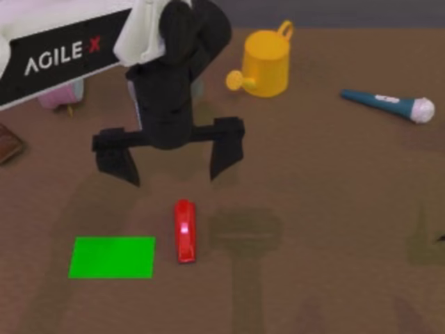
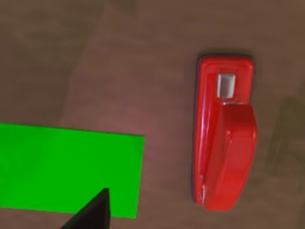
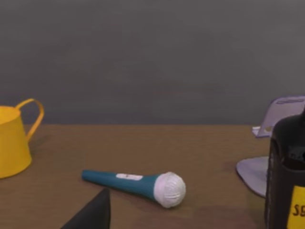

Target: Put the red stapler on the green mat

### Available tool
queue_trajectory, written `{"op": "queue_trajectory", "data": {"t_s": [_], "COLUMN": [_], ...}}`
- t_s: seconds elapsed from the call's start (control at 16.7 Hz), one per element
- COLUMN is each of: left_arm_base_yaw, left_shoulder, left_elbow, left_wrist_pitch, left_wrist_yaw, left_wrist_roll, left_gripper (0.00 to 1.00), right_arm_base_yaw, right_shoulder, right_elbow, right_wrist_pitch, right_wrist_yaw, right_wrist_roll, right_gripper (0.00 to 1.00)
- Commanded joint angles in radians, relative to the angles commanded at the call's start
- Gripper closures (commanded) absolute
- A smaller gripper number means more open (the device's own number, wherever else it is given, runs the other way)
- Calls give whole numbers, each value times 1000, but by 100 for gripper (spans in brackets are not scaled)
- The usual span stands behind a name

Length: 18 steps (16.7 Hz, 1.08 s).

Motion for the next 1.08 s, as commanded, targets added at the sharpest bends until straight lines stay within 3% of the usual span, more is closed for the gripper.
{"op": "queue_trajectory", "data": {"t_s": [0.36, 0.66, 1.08], "left_arm_base_yaw": [-1, -2, -2], "left_shoulder": [70, 80, 80], "left_elbow": [-180, -202, -202], "left_wrist_pitch": [259, 285, 285], "left_wrist_yaw": [1, 1, 1], "left_wrist_roll": [0, -1, -1], "left_gripper": [0, 0, 53], "right_arm_base_yaw": [0, 0, 0], "right_shoulder": [0, 0, 0], "right_elbow": [0, 0, 0], "right_wrist_pitch": [0, 0, 0], "right_wrist_yaw": [0, 0, 0], "right_wrist_roll": [0, 0, 0], "right_gripper": [0, 0, 0]}}
